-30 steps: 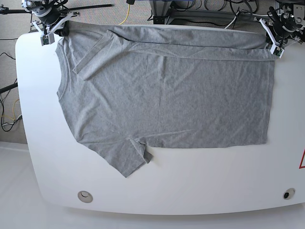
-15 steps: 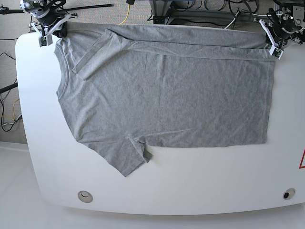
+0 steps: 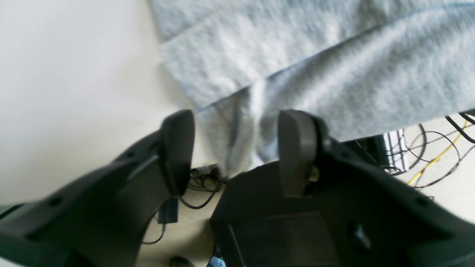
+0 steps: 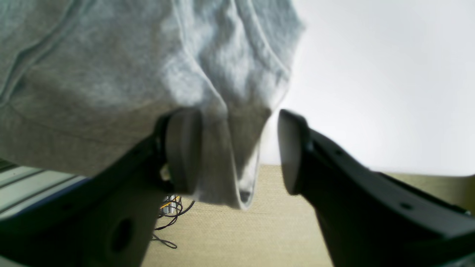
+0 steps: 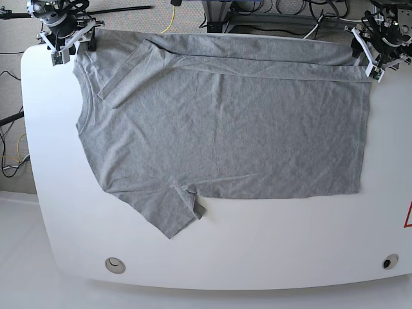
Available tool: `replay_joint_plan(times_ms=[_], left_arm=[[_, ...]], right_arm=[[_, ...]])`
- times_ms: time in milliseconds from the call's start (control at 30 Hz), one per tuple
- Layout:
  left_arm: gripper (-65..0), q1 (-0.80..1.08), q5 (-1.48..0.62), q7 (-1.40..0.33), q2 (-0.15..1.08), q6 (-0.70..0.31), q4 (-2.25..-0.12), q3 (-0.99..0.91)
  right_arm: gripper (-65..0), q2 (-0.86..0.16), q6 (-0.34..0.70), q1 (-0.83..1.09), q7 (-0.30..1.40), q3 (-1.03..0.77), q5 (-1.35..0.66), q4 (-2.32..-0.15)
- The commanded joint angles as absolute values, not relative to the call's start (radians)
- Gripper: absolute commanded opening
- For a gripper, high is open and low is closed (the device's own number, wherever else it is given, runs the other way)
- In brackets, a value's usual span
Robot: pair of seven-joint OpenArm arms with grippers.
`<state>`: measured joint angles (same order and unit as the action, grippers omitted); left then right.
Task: Fold the T-shirt properly
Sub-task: 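Open both grippers to release the shoulder-fold corners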
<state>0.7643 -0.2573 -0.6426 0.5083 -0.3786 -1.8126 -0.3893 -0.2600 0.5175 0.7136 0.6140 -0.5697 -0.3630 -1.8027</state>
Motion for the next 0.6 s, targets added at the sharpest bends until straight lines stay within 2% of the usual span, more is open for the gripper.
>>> replay_joint_plan(times_ms=[0,200,567], left_arm=[[-30.4,0.771,-0.251,-0.637,0.524,-0.372,-1.831,-0.404],[-28.9,0.768,-0.249,-0.654,0.520,-0.375,-1.839,-0.423],[-29.4,0.759,-0.250,-0.677,0.513,-0.375,-1.869,-0.453]], right_arm=[[-30.6,-0.268,0.517,0.720,0.597,-0.585,-0.369,-1.837],[-28.2,-0.257,0.517,0.717,0.594,-0.616,-0.361,-1.869],[-27.5,-0.247,0.515,0.700,0.602,-0.655,-0.360,-1.912]])
